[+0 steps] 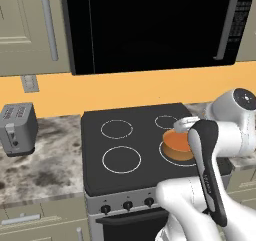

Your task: Retrieve the steak from the fridge and place it on the saucepan with marinade on the stove.

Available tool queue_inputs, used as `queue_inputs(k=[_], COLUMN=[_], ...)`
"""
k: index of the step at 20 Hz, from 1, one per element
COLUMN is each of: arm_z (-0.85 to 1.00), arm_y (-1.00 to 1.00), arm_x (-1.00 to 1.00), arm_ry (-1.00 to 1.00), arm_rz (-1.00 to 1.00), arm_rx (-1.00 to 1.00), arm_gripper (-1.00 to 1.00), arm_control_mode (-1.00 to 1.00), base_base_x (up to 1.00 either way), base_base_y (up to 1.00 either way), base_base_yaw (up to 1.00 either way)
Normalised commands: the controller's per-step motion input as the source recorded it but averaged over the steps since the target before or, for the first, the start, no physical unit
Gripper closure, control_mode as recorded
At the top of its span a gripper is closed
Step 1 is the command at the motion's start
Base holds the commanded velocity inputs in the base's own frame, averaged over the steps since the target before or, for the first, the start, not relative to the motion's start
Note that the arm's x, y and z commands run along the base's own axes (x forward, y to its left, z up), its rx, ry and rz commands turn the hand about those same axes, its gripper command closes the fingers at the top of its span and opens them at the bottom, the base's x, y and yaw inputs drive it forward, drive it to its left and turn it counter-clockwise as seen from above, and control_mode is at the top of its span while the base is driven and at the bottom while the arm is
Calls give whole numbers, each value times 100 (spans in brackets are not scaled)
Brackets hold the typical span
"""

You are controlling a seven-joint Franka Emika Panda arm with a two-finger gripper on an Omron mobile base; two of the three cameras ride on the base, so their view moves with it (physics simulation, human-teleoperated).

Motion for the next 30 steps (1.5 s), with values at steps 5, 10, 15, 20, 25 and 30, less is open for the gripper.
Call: queue_inputs(k=[5,10,15,20,25,30], arm_z=[0,0,0,0,0,0], arm_y=[0,0,0,0,0,0], arm_x=[-3,0,0,0,0,0], arm_ry=[0,0,0,0,0,0], arm_rz=[0,0,0,0,0,0], arm_rx=[0,0,0,0,0,0], arm_gripper=[-100,-100,-100,-100,-100,-100], arm_control_mode=[100,100,100,100,100,100], base_base_x=[-11,-83,-82,-82,-50,-31], base_base_y=[0,0,0,0,0,-5], base_base_yaw=[0,0,0,0,2,0])
